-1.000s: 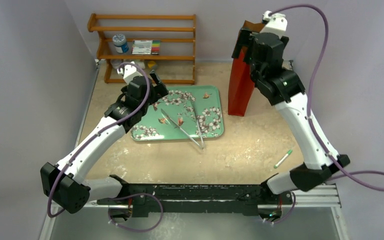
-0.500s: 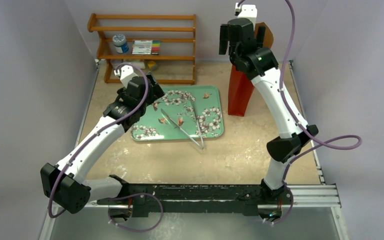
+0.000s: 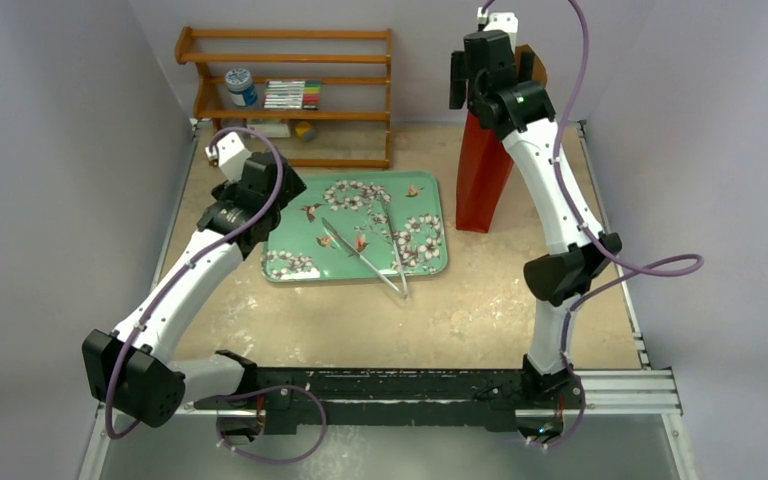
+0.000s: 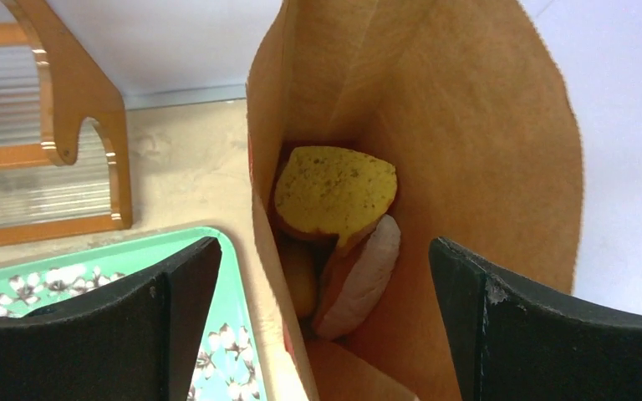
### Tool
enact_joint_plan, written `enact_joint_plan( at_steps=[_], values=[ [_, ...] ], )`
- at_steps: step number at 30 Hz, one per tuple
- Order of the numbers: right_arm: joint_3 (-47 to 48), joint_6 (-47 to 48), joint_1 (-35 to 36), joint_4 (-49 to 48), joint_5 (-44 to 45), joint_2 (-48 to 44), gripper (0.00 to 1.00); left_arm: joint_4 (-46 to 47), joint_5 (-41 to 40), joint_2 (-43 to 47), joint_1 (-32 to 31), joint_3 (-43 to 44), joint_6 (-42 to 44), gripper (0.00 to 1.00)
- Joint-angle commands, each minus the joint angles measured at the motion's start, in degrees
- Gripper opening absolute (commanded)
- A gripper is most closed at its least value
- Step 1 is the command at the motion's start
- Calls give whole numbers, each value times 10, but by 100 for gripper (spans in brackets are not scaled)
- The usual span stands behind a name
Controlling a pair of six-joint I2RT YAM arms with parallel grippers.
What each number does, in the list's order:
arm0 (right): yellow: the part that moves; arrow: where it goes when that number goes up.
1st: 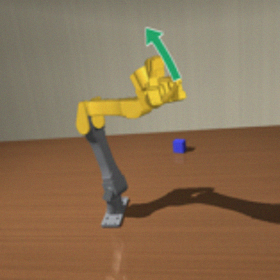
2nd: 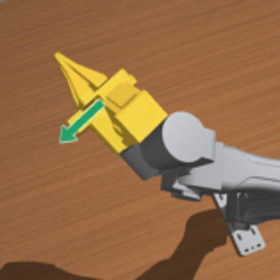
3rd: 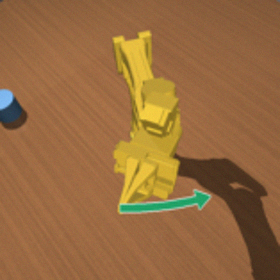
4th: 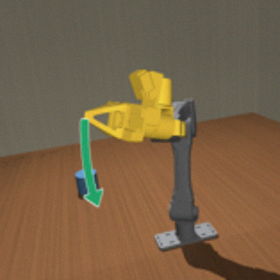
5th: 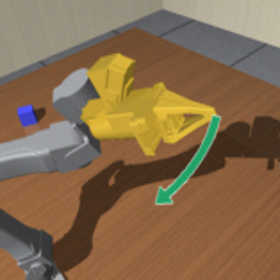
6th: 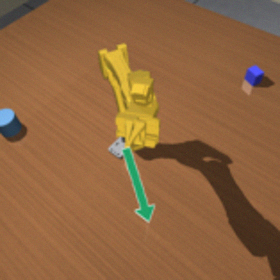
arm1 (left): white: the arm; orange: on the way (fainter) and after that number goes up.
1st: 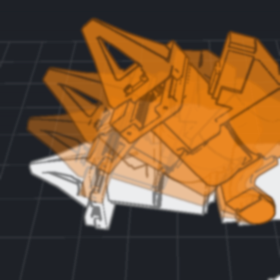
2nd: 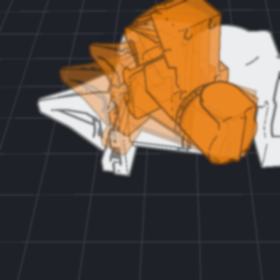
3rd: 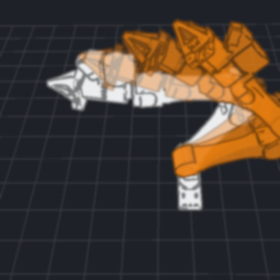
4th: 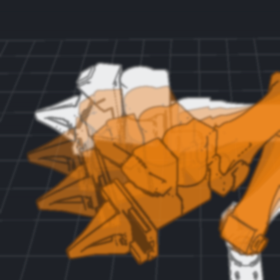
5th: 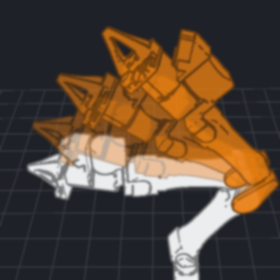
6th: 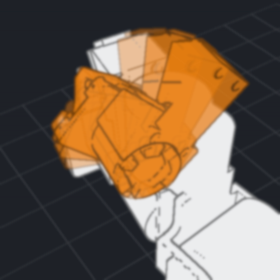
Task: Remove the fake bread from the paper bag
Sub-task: Pick up the paper bag from the center of the board.
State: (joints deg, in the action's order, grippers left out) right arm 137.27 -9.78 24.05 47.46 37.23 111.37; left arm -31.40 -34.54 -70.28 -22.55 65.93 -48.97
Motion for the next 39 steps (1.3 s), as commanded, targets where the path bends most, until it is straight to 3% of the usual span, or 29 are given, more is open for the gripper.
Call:
enact_joint_plan(
  at_steps=[1,5,9,18,26,39],
  values=[
    [24,7,-19,10,-56,18,95,-30,-60,-4,18,-6,-33,100],
    [41,7,-26,16,-83,39,85,-54,-90,-18,37,-14,-57,100],
    [48,9,-28,18,-97,49,67,-61,-85,-33,75,-35,-77,100],
    [37,10,-29,19,-73,30,0,-10,-7,-71,188,-95,-95,100],
    [20,16,-29,0,-32,-15,0,53,23,-103,220,-137,-144,100],
    [17,25,-29,-33,-12,-64,0,85,15,-217,220,-108,-159,98]
  ],
)
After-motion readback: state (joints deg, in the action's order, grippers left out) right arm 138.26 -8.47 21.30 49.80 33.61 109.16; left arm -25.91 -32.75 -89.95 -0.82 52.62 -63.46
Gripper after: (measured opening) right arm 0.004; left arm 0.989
